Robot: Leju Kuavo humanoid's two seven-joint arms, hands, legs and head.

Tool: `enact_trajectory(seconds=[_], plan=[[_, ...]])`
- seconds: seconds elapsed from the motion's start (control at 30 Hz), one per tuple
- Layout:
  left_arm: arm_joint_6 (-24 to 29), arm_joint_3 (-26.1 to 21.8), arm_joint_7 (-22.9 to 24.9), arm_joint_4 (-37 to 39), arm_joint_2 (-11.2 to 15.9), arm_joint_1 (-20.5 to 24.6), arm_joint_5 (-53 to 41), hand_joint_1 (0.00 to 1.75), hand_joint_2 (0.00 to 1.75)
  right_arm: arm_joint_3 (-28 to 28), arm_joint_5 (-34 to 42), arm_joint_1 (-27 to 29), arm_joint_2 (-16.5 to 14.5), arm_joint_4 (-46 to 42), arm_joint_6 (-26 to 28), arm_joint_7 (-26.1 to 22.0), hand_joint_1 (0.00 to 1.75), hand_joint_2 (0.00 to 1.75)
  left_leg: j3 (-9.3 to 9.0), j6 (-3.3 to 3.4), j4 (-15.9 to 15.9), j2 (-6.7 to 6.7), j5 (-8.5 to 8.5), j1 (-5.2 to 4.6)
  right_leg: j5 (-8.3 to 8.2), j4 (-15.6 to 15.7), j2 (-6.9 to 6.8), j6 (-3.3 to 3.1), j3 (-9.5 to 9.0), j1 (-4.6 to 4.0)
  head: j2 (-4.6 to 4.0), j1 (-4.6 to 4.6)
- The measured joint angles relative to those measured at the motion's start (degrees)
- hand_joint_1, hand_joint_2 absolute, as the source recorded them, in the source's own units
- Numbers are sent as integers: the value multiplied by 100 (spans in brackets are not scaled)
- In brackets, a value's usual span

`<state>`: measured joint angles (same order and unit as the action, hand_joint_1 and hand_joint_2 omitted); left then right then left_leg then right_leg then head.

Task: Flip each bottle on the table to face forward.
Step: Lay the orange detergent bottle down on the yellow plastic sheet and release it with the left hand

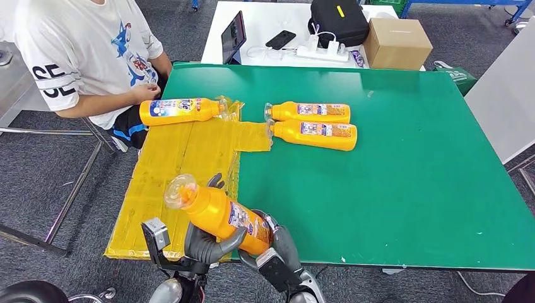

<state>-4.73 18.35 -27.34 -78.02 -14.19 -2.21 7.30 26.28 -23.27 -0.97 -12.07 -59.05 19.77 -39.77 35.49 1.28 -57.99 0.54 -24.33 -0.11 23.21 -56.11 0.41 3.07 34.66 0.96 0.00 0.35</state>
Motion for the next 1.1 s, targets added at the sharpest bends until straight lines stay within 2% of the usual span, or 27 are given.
enact_trajectory(seconds=[0.23,0.37,0.73,1.1], plan=[[200,1,98,141,0,10,-169,0,175,143,-131,-90,0,167,113,75,175,175,0,0,0,0,0,0,0,0,0,0,0,0,0,0],[120,-10,90,198,2,6,-36,172,175,212,-186,-159,2,259,119,108,175,175,0,0,0,0,0,0,0,0,0,0,1,0,0,1],[-605,-113,69,209,5,-71,935,175,175,328,-218,-268,0,467,57,132,175,175,1,0,0,-1,0,0,0,0,0,0,3,0,0,1],[-735,-186,87,209,15,-99,1072,175,175,380,-227,-308,0,552,3,132,175,175,1,0,0,-1,0,0,0,0,1,0,3,0,0,0]])
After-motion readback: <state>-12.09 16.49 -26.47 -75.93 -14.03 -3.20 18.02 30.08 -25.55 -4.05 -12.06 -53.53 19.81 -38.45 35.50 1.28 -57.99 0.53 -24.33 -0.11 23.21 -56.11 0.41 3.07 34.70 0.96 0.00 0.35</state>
